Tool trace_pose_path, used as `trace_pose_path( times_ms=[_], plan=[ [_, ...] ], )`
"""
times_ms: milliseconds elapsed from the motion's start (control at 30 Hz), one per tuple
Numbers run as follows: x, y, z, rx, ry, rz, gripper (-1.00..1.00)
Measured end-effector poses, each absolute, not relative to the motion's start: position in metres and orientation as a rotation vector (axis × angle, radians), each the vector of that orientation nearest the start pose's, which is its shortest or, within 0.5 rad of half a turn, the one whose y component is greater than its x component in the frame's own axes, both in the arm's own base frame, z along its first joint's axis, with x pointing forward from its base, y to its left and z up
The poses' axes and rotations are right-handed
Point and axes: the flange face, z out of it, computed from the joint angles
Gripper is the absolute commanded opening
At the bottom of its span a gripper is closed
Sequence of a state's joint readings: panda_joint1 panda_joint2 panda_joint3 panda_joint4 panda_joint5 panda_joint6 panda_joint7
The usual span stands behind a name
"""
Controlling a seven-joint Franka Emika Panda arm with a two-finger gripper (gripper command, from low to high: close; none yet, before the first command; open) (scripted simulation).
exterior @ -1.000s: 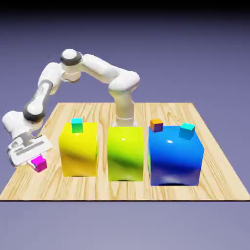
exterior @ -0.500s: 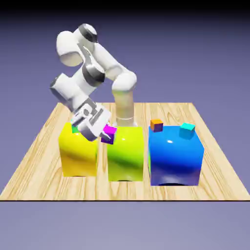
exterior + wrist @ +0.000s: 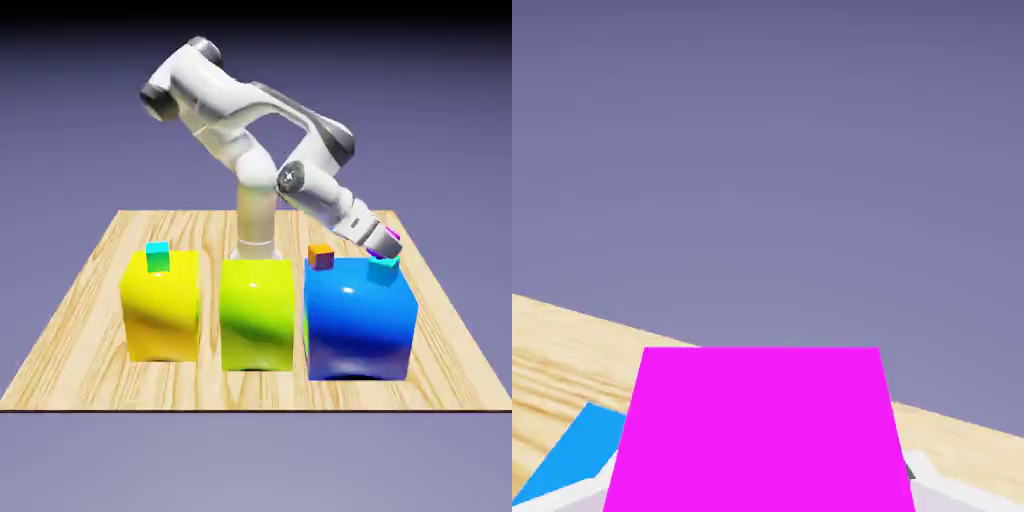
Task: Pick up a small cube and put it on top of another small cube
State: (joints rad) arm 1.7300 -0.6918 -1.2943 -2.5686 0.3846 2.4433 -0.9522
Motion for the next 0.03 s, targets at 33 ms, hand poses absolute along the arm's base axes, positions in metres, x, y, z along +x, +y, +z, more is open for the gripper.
trace_pose_path(
  times_ms=[33],
  plan=[
    [0.3896,0.2064,0.3480,-1.889,-1.202,-0.239,1.00]
  ],
)
